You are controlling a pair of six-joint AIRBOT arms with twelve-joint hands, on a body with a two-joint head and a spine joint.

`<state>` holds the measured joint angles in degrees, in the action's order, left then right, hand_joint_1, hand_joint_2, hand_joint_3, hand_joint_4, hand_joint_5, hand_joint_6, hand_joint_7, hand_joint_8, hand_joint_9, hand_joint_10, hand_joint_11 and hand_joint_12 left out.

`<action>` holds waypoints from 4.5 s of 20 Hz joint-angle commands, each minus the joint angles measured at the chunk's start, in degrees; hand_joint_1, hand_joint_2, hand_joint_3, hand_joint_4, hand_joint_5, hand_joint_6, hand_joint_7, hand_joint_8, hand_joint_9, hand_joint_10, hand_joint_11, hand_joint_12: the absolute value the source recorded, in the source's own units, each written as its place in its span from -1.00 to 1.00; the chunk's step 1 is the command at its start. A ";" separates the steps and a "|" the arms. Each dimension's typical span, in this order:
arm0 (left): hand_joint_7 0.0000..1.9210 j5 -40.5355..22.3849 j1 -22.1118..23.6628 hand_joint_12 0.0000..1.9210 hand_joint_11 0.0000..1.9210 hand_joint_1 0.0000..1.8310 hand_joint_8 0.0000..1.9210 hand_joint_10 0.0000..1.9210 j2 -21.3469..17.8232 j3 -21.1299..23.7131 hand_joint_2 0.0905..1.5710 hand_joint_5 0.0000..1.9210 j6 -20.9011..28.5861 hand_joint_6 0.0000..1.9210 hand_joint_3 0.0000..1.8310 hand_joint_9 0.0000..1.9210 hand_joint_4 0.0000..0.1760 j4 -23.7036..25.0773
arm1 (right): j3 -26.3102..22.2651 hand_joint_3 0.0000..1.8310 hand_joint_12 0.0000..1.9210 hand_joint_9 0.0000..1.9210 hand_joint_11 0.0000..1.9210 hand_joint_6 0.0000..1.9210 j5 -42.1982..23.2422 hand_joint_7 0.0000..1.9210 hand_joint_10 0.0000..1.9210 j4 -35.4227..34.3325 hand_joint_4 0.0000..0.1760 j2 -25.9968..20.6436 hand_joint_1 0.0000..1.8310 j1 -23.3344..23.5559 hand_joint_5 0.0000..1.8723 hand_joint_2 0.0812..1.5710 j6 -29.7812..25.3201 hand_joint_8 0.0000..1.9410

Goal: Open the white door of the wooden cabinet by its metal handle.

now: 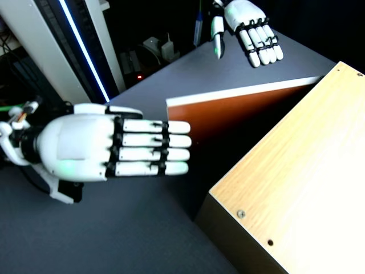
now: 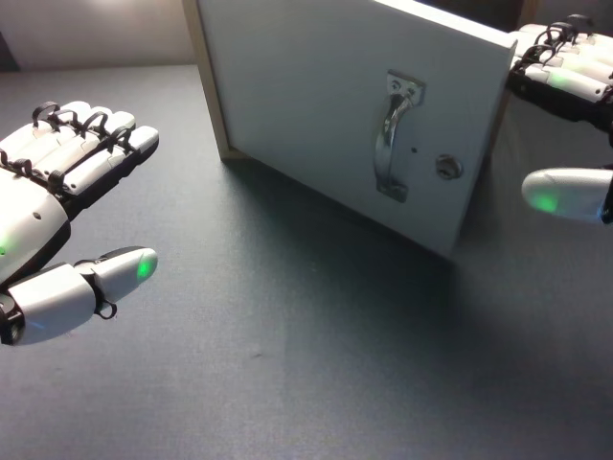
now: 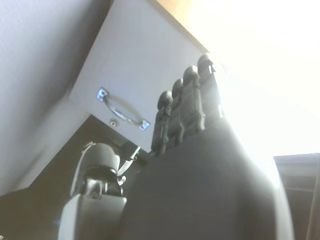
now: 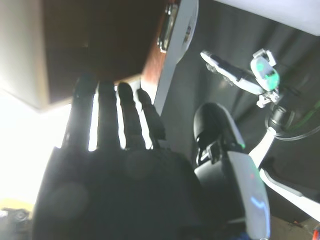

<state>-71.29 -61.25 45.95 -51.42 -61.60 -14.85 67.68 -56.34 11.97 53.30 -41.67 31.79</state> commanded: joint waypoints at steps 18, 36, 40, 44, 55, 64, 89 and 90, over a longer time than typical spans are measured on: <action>-0.98 -7.77 -0.46 -0.99 -0.98 -1.00 -0.99 -0.99 -0.27 -0.39 0.72 -0.94 0.17 -0.99 -1.00 -0.98 -1.00 -1.21 | -1.73 -0.97 -0.98 -1.00 -0.96 -1.00 -6.33 -1.00 -1.00 9.36 -1.00 1.22 -1.00 0.56 -1.00 1.00 -5.48 -1.00; -0.93 -8.37 -0.79 -0.96 -0.92 -1.00 -0.99 -0.99 -0.53 -0.76 0.63 -0.88 0.17 -0.99 -1.00 -0.95 -1.00 -2.78 | -0.53 -1.00 -1.00 -1.00 -1.00 -0.99 -4.05 -1.00 -1.00 18.88 -1.00 7.35 -1.00 6.50 -0.97 0.96 -8.28 -1.00; -0.95 -8.41 -0.77 -0.97 -0.94 -1.00 -1.00 -1.00 -0.50 -0.80 0.64 -0.89 0.17 -1.00 -1.00 -0.98 -1.00 -2.78 | 0.41 -1.00 -1.00 -1.00 -1.00 -0.99 -3.35 -1.00 -1.00 20.20 -1.00 9.85 -1.00 7.99 -0.96 0.98 -8.59 -1.00; -1.00 -8.29 -0.77 -1.00 -1.00 -1.00 -1.00 -1.00 -0.52 -0.84 0.82 -0.97 0.17 -1.00 -0.98 -1.00 -1.00 -2.78 | 0.86 -1.00 -1.00 -1.00 -1.00 -0.99 -2.94 -1.00 -1.00 21.87 -1.00 11.85 -1.00 9.12 -0.98 0.94 -9.53 -1.00; -0.99 -8.14 -0.67 -0.94 -0.98 -1.00 -1.00 -1.00 -0.42 -0.90 0.87 -0.93 0.18 -1.00 -0.98 -1.00 -1.00 -2.78 | 1.69 -1.00 -1.00 -1.00 -1.00 -1.00 -2.60 -0.99 -1.00 24.39 -1.00 16.89 -0.75 12.08 -0.99 0.91 -10.22 -1.00; -0.86 -7.63 -0.33 -0.39 -1.00 -1.00 -1.00 -0.99 -0.09 -1.29 0.82 -0.84 0.18 -1.00 -1.00 -0.89 -1.00 -2.70 | 2.46 -0.99 -1.00 -1.00 -1.00 -0.99 -2.61 -0.99 -1.00 25.29 -1.00 19.26 -1.00 13.52 -0.98 1.00 -10.21 -0.99; -0.99 -11.04 -2.05 -0.78 -1.00 -1.00 -1.00 -1.00 -1.22 0.15 0.89 -0.93 0.58 -1.00 -1.00 -0.97 -1.00 -2.91 | -1.85 -1.00 -1.00 -1.00 -1.00 -1.00 -8.05 -1.00 -1.00 6.56 -1.00 5.52 -0.86 6.46 -1.00 0.96 -1.49 -1.00; -1.00 -11.51 -2.14 -0.79 -1.00 -1.00 -1.00 -1.00 -1.34 0.28 0.85 -0.93 0.58 -1.00 -1.00 -0.99 -1.00 -2.91 | -2.42 -1.00 -1.00 -1.00 -1.00 -1.00 -9.06 -1.00 -1.00 4.57 -1.00 3.14 -0.94 5.24 -1.00 0.95 -0.58 -1.00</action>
<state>-74.85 -63.75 44.95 -50.98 -61.19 -17.61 64.88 -57.63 18.55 56.16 -37.71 31.51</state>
